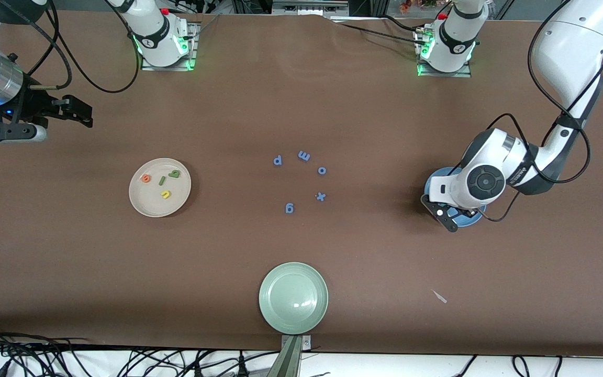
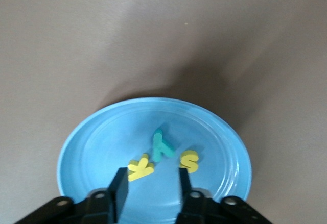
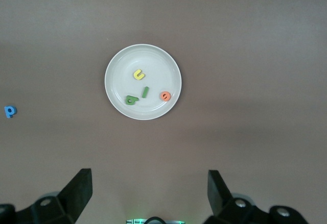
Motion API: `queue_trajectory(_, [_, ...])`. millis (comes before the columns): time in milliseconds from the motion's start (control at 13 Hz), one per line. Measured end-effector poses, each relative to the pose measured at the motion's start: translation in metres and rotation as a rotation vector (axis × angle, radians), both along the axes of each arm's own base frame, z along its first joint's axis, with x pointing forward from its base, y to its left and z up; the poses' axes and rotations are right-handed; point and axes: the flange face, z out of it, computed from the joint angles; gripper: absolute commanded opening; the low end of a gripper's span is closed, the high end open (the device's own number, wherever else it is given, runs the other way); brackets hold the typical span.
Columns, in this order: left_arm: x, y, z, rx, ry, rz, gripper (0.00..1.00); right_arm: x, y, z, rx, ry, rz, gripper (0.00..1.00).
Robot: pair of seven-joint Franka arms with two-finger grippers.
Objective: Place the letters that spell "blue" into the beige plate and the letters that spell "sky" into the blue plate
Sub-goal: 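Drop the teal y with the left gripper while the right gripper retracts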
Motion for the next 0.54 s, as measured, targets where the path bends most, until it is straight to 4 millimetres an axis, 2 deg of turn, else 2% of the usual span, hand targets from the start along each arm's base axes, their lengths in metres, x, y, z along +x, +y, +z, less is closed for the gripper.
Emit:
queue_trajectory(153, [0.008,-0.008,0.03,-0.013,-0.035,0.011,1.0,0.002,-0.001,0.001,0.0,-0.003,-0.001,1.0])
queue_trajectory(230, [0.012,-0.016,0.056,-0.029,-0.052,0.03,1.0,0.003,-0.002,0.003,0.001,-0.007,-0.004,1.0])
queue_trajectory(384, [0.018,-0.025,0.125,-0.053,-0.091,0.085,1.0,0.007,-0.003,0.005,0.001,-0.011,-0.007,1.0])
queue_trajectory(537, [0.025,-0.021,0.199,-0.09,-0.129,0.159,1.0,0.009,-0.004,0.004,0.0,-0.011,-0.008,1.0])
